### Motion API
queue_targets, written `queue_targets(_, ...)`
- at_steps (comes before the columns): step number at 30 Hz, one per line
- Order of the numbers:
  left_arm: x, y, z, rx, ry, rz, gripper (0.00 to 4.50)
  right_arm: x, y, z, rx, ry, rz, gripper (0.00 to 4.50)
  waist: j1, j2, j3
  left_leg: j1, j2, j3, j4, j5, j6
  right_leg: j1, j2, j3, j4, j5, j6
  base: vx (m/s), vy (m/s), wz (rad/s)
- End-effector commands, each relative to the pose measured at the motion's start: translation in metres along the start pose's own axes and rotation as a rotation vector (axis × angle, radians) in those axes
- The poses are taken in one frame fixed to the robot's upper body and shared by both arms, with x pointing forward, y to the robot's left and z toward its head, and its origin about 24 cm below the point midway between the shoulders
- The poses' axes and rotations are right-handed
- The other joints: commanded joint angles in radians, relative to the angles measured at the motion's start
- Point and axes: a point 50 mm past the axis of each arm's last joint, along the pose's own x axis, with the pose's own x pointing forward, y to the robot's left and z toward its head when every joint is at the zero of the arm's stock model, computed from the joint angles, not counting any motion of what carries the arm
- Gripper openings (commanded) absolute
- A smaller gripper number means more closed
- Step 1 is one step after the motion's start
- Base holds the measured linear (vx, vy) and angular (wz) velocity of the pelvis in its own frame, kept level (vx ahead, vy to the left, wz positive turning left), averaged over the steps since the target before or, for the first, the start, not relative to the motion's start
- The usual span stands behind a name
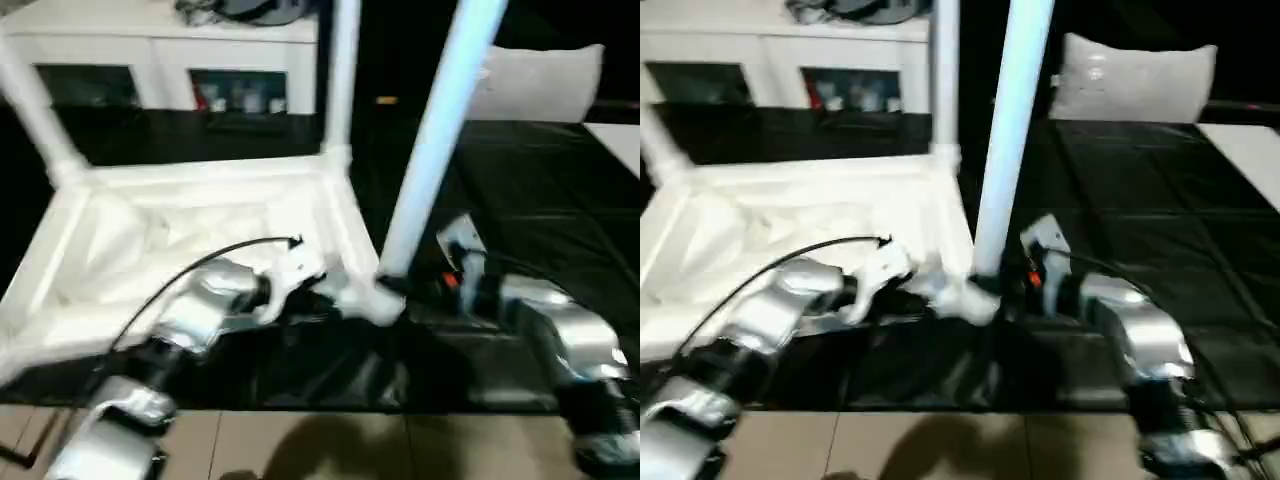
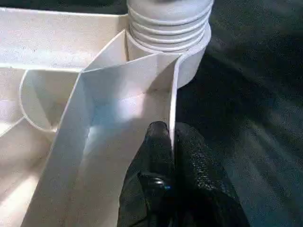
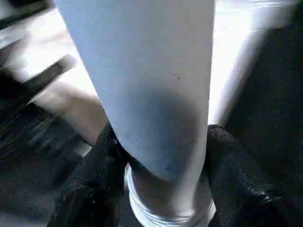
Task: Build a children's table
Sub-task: Rotate leg to tighten
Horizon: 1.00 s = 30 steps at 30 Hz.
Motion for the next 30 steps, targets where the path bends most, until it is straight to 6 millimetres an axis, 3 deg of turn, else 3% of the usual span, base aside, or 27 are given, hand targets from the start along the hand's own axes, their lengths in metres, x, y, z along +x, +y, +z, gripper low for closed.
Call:
queue_targets(1, 0.007, 0.0, 0.006, -0.052, -0.038, 0.069, 0.0, 0.013, 0.008, -0.011, 0.059, 0.046, -0.029, 2.06, -0.001, -0.011, -0.053, -0.007, 0.005, -0.002, -0.072, -0.225, -0.004, 0.048, -0.065, 0.028, -0.103, -0.462, -0.098, 0.0, 0.0, 0.0)
queue_targets(6, 0.015, 0.0, 0.014, -0.108, -0.077, 0.182, 0.0, 0.025, 0.011, -0.015, 0.043, 0.041, -0.158, 2.06, -0.013, -0.009, -0.056, -0.007, 0.003, 0.002, -0.068, -0.213, 0.019, 0.043, -0.06, 0.03, -0.105, -0.43, -0.1, 0.0, 0.0, 0.0)
queue_targets(8, 0.015, -0.001, 0.015, -0.102, -0.073, 0.183, 0.0, 0.026, 0.016, -0.015, 0.045, 0.031, -0.137, 2.57, -0.015, -0.009, -0.058, -0.012, 0.004, 0.002, -0.069, -0.192, 0.025, 0.047, -0.059, 0.031, -0.1, -0.38, -0.109, 0.0, 0.0, 0.0)
queue_targets(10, 0.015, -0.001, 0.014, -0.097, -0.065, 0.185, 0.0, 0.027, 0.016, -0.015, 0.052, 0.03, -0.131, 2.7, -0.014, -0.012, -0.06, -0.01, 0.005, 0.003, -0.068, -0.183, 0.033, 0.048, -0.059, 0.032, -0.097, -0.341, -0.121, 0.0, 0.0, 0.0)
queue_targets(11, 0.015, -0.001, 0.014, -0.094, -0.06, 0.185, 0.0, 0.027, 0.016, -0.015, 0.058, 0.029, -0.132, 2.76, -0.013, -0.009, -0.059, -0.011, 0.005, 0.003, -0.069, -0.18, 0.036, 0.049, -0.059, 0.031, -0.096, -0.334, -0.127, 0.0, 0.0, 0.0)
queue_targets(16, 0.014, -0.004, 0.011, -0.061, -0.054, 0.151, 0.0, 0.022, 0.014, -0.013, 0.033, 0.011, -0.103, 3.32, -0.013, -0.008, -0.056, -0.01, 0.007, 0.003, -0.072, -0.204, 0.035, 0.048, -0.061, 0.031, -0.1, -0.367, -0.122, 0.0, 0.0, 0.0)
queue_targets(20, 0.011, -0.004, 0.01, -0.021, -0.053, 0.122, 0.0, 0.016, 0.01, -0.01, 0.012, -0.004, -0.07, 3.61, -0.014, -0.009, -0.058, -0.011, 0.006, 0.005, -0.069, -0.185, 0.042, 0.05, -0.06, 0.032, -0.097, -0.331, -0.131, 0.0, 0.0, 0.0)
queue_targets(25, -0.001, 0.0, 0.001, 0.056, -0.027, 0.036, 0.0, -0.006, -0.005, -0.005, -0.081, -0.012, 0.039, 4.06, -0.01, -0.008, -0.059, -0.012, 0.008, 0.005, -0.069, -0.178, 0.053, 0.052, -0.062, 0.032, -0.094, -0.302, -0.146, 0.0, 0.0, 0.0)
queue_targets(30, -0.008, -0.002, -0.005, 0.119, 0.007, -0.054, 0.0, -0.02, -0.007, -0.001, -0.153, 0.018, 0.15, 4.48, -0.008, -0.01, -0.06, -0.011, 0.01, 0.006, -0.066, -0.172, 0.062, 0.054, -0.062, 0.032, -0.089, -0.269, -0.166, 0.0, 0.0, 0.0)
